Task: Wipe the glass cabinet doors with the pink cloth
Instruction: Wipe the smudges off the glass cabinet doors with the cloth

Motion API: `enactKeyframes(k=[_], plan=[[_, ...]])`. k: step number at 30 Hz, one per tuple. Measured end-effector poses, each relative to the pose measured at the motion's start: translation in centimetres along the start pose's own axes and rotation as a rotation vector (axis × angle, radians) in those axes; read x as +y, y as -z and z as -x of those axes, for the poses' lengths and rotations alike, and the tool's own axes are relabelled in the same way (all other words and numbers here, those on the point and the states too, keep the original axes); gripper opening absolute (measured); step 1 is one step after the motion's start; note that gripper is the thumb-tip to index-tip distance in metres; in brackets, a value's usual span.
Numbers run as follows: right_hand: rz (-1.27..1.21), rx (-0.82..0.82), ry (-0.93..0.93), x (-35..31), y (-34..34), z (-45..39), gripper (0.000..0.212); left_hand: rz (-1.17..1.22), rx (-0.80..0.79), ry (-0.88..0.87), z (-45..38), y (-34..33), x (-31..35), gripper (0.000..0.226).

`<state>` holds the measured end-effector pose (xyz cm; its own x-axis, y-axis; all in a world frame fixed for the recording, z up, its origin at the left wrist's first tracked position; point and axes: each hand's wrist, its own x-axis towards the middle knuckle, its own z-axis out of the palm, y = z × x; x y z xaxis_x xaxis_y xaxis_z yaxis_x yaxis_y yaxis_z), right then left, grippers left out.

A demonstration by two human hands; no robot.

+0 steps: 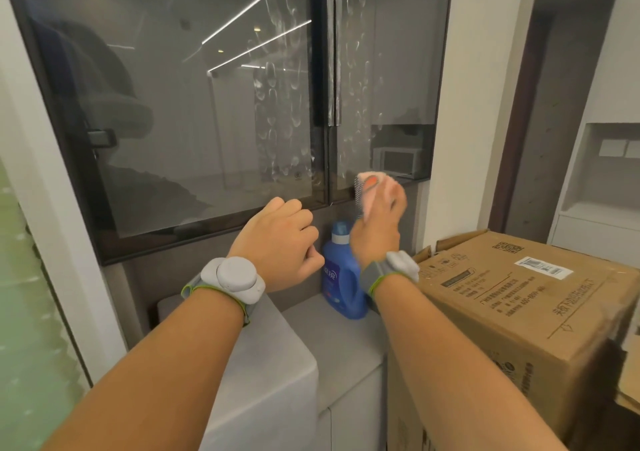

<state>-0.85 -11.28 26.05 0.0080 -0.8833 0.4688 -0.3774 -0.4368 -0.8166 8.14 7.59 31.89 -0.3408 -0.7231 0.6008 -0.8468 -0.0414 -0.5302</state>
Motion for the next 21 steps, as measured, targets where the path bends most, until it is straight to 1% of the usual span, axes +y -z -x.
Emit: enactKeyframes(k=[1, 3, 6, 8, 10, 12, 13, 17, 19, 21], plan=[[-0.017, 0.044, -0.026, -0.5, 0.3, -1.0, 0.077, 0.007, 0.002, 0.003, 0.1, 0.0, 0.0, 0.025], [0.007, 0.118, 0.025, -1.5, 0.4, -2.3, 0.078, 0.01, 0.005, 0.007, -0.1, 0.1, -0.1, 0.027], [0.053, 0.145, 0.118, -2.5, -0.2, -1.6, 0.083, 0.004, -0.008, 0.008, 0.0, 0.1, -0.1, 0.029], [0.112, 0.15, 0.287, -2.3, -0.5, 0.6, 0.082, 0.01, -0.011, 0.022, 0.3, 0.1, -0.2, 0.03], [0.148, 0.137, 0.517, -1.8, -0.5, 2.5, 0.081, 0.007, -0.008, 0.03, 0.1, 0.2, -0.7, 0.03], [0.15, 0.127, 0.648, -1.1, 0.9, 3.4, 0.083, 0.001, 0.008, 0.021, -0.5, 0.7, -0.4, 0.029], [0.146, 0.107, 0.644, -1.1, 1.4, 3.6, 0.084, -0.002, 0.016, 0.016, -0.7, 0.8, -0.3, 0.03], [0.058, -0.021, 0.486, -2.2, 1.5, 3.6, 0.081, 0.025, 0.015, 0.023, -0.4, 0.1, -0.2, 0.034], [0.148, -0.033, 0.499, -3.0, 1.3, 3.9, 0.077, 0.052, -0.007, 0.023, -0.1, 0.2, -0.1, 0.036], [0.186, -0.038, 0.576, -3.4, 1.3, 4.3, 0.075, 0.112, -0.012, 0.024, -0.3, 0.7, -0.1, 0.033]])
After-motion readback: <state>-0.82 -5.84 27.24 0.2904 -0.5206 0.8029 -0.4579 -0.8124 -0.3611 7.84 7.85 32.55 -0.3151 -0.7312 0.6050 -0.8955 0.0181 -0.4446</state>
